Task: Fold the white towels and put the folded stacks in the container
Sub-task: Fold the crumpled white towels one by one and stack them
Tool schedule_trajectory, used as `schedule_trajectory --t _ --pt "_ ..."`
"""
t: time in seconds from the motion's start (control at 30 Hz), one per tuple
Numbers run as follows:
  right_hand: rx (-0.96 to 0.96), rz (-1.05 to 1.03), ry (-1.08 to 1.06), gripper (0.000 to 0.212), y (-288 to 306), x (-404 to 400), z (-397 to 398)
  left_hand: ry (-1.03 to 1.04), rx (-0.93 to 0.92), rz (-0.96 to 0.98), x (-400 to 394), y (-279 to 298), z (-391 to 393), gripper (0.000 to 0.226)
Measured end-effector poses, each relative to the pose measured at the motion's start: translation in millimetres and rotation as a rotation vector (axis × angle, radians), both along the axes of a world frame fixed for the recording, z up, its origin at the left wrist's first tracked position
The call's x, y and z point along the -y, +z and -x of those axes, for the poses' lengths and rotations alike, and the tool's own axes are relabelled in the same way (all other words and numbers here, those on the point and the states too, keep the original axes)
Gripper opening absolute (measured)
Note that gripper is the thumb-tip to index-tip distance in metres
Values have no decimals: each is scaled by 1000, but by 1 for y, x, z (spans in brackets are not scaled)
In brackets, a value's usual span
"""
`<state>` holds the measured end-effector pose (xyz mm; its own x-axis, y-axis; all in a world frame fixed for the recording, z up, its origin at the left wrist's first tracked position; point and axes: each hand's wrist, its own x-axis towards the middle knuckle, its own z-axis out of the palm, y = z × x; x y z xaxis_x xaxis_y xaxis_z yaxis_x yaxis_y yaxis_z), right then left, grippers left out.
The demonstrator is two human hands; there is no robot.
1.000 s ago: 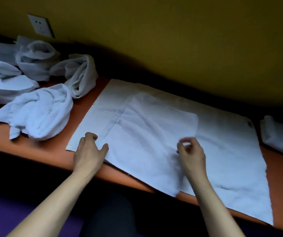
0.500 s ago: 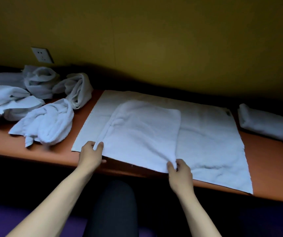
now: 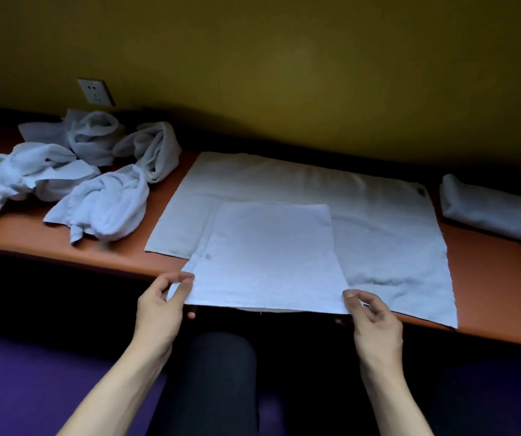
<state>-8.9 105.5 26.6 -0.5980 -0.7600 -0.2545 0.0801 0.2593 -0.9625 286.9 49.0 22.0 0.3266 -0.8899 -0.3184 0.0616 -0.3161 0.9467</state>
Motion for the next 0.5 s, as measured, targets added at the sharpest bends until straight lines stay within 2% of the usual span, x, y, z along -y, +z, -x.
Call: schedule_trajectory --t 0.03,0.13,0.17,0.2,0.23,0.3,0.43,0.5 --pt "88 11 -6 9 -1 0 3 1 -8 -2 -2 -2 -1 7" --pt "318 73 121 53 2 2 13 -19 -164 -22 -2 -1 -1 9" --pt "360 82 155 56 1 5 15 -52 -216 -16 -1 0 0 16" --pt "358 82 180 49 -1 9 16 -92 -242 -5 1 2 0 27" --pt "312 61 178 41 -1 13 17 -136 -207 12 4 2 -1 37" --pt "174 6 157 31 -2 28 19 -209 -23 50 16 1 -5 47" --pt "-78 15 205 26 -5 63 28 -244 285 142 47 -2 -8 29" --pt "-142 3 215 20 -8 84 34 -235 422 170 67 -7 -10 16"
